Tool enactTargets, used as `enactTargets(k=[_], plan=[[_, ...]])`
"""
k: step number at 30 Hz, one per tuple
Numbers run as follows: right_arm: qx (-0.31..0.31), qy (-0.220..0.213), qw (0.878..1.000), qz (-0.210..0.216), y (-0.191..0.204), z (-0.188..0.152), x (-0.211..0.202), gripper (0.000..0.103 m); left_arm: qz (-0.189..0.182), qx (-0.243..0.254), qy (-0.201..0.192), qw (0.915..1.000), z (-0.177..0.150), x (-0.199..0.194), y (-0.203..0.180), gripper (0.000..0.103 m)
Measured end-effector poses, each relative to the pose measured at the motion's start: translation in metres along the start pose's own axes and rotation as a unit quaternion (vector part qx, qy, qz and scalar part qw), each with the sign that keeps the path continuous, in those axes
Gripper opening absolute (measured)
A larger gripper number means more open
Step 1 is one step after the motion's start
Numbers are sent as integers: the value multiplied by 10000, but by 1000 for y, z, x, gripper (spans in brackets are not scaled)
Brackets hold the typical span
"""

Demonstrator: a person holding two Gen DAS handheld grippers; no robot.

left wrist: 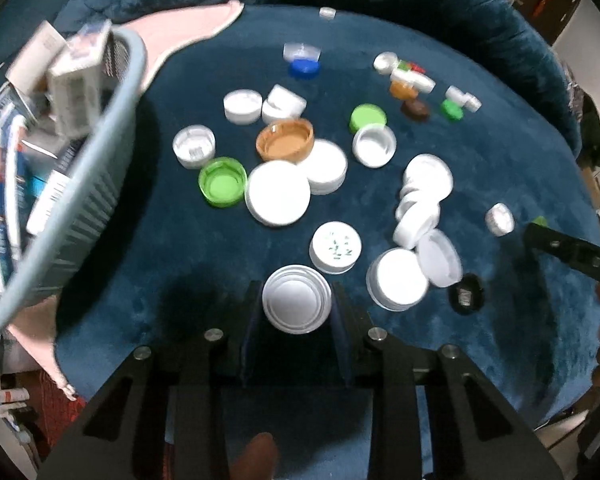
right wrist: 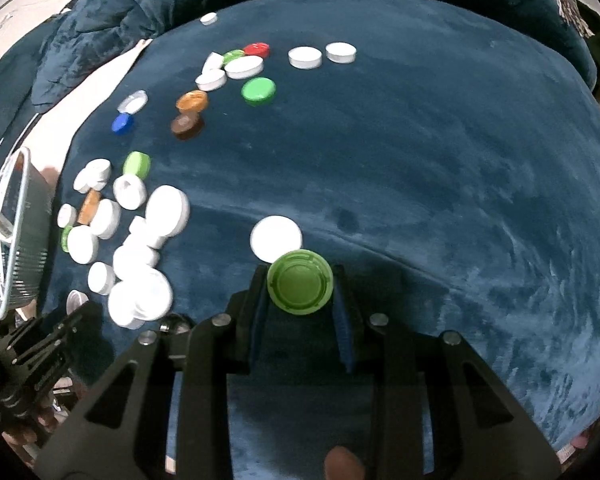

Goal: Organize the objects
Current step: 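Grasp a large white cap with the left tool while the right tool lifts the green cap, then carry both caps over the grey basket and open both tools to drop them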

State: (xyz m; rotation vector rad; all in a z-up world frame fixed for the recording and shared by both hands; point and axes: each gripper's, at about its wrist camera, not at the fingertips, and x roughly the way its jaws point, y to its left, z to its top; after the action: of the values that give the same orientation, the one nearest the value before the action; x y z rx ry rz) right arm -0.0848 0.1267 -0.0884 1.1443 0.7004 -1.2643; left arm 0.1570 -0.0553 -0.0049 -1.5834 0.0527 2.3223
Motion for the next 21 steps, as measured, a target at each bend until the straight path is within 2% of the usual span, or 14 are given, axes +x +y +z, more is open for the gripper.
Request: enactTargets(k=[4, 8, 15, 21], plan=[[-119, -46, 9997, 226, 23, 3, -7, 31, -64, 7, -352, 9994, 0, -33, 8, 33], [-417, -88, 9979, 495, 64, 4, -14, 31, 83, -207, -747, 9970, 2, -65, 29, 33], [-1143, -130, 9868, 1137, 163, 0, -30, 31, 539, -1122, -1125, 9858, -2, -102, 107, 33], [-1504, -69, 9744, 1669, 234, -3, -41, 31, 609, -1849, -1209, 9734, -9, -113, 168, 33]])
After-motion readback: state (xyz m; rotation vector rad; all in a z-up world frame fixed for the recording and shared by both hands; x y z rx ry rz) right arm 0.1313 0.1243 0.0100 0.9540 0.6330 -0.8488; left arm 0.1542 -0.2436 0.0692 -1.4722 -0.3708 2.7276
